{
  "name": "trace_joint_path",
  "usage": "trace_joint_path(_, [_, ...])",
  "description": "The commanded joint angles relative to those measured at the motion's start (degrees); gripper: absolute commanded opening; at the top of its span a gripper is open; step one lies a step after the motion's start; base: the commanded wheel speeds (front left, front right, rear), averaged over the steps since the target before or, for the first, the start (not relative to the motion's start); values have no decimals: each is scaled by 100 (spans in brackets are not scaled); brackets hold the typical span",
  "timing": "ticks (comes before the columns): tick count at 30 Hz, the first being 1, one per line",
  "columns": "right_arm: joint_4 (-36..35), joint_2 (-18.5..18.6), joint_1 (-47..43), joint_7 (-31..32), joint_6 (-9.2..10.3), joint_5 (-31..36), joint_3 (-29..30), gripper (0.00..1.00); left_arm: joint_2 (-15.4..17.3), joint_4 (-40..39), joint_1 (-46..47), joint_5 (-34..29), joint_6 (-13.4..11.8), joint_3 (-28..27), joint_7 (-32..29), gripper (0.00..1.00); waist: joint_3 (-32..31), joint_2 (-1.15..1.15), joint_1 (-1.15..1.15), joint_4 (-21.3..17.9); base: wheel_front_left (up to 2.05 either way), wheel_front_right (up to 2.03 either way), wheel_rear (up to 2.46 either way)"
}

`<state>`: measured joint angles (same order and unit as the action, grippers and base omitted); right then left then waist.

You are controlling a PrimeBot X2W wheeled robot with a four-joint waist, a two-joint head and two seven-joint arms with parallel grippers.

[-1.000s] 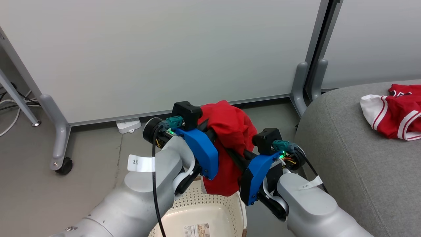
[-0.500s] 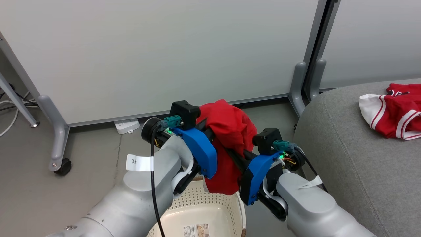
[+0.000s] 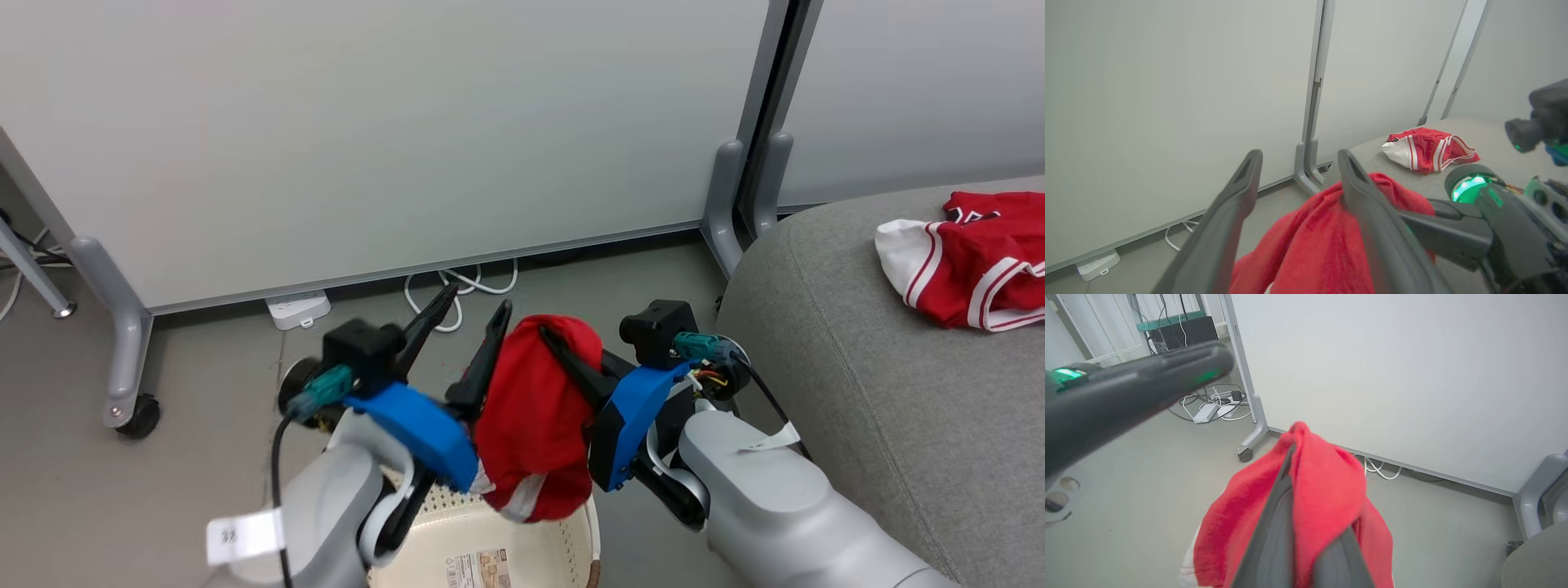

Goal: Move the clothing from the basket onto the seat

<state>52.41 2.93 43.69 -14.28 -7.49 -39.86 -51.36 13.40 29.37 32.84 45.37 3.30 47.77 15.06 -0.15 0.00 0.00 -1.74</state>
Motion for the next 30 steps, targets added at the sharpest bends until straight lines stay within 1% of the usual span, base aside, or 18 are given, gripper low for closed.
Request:
trace_joint_path(1, [-37,-7,125,-46,-1,47,25,0,65,-133,-188,-121,-31,-165,15,100,11,0,0,-15,0,0,0])
trace_joint_path(4, [-22,-6,127,-66,-1,90,104,0,217,-716,-967,-624,-70,-829,15,100,32,0,0,-29,0,0,0])
trace_joint_path(7, [13,-7,121,-83,-1,152,211,0,265,-1160,-1627,-1093,-30,-1400,15,100,48,0,0,-21,0,0,0])
trace_joint_path(13, [29,-6,25,-96,-2,267,379,0,111,-1691,-2533,-1793,140,-2284,16,100,62,0,0,7,0,0,0])
trace_joint_path(17, [-6,-7,-11,-96,-2,315,452,0,-42,-1751,-2879,-2103,251,-2637,15,100,74,0,0,5,0,0,0])
trace_joint_path(23, [-77,-6,-59,-98,-1,362,529,0,-229,-1660,-3046,-2356,381,-2899,15,100,88,0,0,-77,0,0,0])
trace_joint_path(27, [-123,0,-53,-97,-1,406,591,0,-311,-1656,-3078,-2456,404,-3022,15,100,146,0,0,-323,0,0,0])
trace_joint_path(30, [-161,7,5,-98,-1,437,628,0,-359,-1682,-3080,-2513,422,-3123,16,100,233,0,0,-634,0,0,0])
